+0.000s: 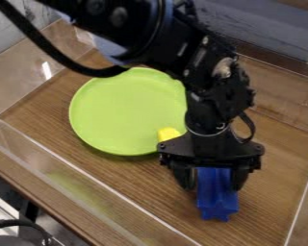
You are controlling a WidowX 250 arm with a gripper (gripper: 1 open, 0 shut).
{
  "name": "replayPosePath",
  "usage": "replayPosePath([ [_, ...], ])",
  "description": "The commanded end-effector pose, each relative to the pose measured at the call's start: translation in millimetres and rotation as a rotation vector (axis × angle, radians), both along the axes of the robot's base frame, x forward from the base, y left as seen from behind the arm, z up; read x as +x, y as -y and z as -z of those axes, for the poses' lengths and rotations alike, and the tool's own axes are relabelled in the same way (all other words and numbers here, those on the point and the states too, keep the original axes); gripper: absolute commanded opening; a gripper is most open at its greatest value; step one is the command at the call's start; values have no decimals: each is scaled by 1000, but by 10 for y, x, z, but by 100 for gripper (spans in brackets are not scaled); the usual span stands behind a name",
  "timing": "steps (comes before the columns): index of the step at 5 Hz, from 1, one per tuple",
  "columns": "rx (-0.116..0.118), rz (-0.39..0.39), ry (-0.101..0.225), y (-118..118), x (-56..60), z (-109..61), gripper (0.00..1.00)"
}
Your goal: Put the blue object in the green plate
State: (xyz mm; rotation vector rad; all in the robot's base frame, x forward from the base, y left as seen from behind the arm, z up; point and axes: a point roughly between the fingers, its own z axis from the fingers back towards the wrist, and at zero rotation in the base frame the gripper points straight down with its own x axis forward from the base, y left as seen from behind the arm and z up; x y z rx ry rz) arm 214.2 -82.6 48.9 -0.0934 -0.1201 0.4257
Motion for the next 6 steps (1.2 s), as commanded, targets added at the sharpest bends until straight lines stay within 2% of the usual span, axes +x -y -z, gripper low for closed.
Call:
replayPosePath([
  [1, -1, -7, 21, -22, 53, -18, 100],
  [2, 2, -9, 21, -41, 65, -6, 100],
  [3, 4, -11, 22, -59, 77, -1, 0],
  [6, 14, 8, -22, -170, 41, -231, 0],
])
